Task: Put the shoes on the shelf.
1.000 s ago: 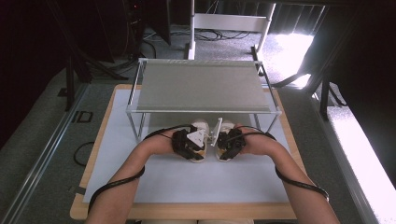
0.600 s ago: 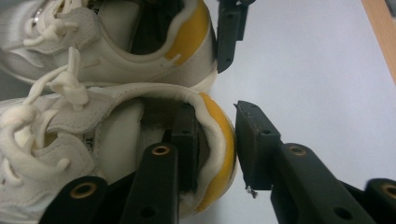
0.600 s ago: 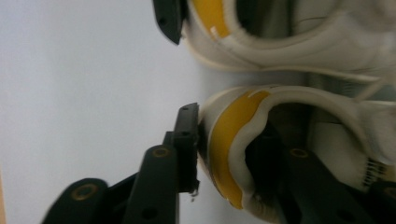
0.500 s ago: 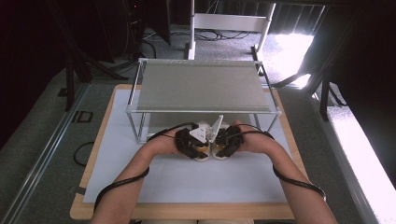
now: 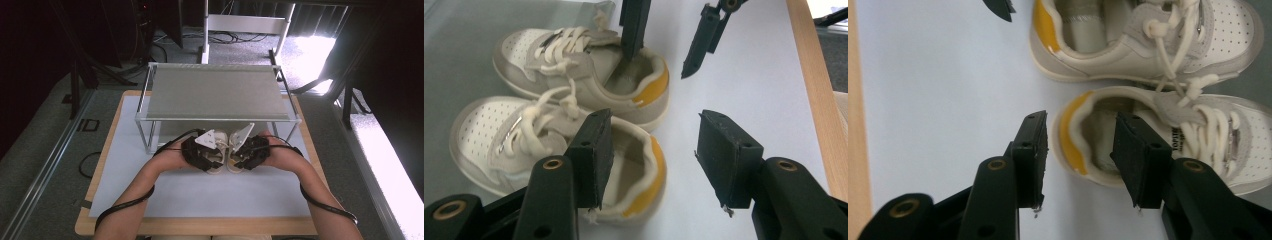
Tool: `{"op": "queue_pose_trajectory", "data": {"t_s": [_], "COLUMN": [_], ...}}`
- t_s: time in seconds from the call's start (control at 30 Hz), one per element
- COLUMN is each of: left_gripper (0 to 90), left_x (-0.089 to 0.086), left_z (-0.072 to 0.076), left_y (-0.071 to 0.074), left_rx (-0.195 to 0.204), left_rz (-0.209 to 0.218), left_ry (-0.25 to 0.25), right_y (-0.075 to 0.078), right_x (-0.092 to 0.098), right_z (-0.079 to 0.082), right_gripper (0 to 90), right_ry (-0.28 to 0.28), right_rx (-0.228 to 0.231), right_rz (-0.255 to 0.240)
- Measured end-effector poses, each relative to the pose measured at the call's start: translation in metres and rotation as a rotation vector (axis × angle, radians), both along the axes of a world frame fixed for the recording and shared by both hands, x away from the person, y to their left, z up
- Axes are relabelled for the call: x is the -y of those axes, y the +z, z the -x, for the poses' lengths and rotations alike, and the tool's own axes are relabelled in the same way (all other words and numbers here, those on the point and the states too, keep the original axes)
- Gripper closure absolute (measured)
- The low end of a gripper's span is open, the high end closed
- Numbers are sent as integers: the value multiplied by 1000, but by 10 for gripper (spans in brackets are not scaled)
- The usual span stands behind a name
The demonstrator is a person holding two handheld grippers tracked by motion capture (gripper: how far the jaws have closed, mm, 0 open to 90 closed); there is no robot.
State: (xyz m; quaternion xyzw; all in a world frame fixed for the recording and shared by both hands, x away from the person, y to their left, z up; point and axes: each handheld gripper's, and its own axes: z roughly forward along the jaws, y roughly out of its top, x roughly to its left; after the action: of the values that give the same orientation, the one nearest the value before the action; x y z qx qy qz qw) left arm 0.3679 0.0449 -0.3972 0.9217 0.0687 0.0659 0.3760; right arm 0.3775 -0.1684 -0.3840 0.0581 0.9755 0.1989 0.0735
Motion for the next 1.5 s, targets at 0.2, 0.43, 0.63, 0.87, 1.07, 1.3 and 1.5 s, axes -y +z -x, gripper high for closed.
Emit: {"op": "queue_pose_trajectory", "data": {"t_s": [0.2,0.43,0.63,0.87,1.07,1.3,1.5], "left_gripper": [477,477,478,479,540,651,656], "left_x": [-10,-26,-34,-40,-37,-22,-15], "left_z": [13,29,40,44,46,48,37], "left_y": [2,-2,-16,-32,-38,-55,-60], "left_rx": [6,-15,-38,-36,-32,-71,-39], "left_rz": [11,41,29,61,116,53,87], "left_ry": [12,63,107,166,214,166,198], "right_y": [-1,-2,-18,-42,-56,-59,-55], "right_x": [7,13,16,25,32,39,40], "right_z": [10,26,39,46,45,44,44], "right_gripper": [564,598,651,756,813,841,838], "right_ry": [-47,-76,-120,-221,-357,-438,-460], "right_rx": [17,1,-23,-26,1,1,14], "right_rz": [-54,-146,-185,-251,-285,-352,-385]}}
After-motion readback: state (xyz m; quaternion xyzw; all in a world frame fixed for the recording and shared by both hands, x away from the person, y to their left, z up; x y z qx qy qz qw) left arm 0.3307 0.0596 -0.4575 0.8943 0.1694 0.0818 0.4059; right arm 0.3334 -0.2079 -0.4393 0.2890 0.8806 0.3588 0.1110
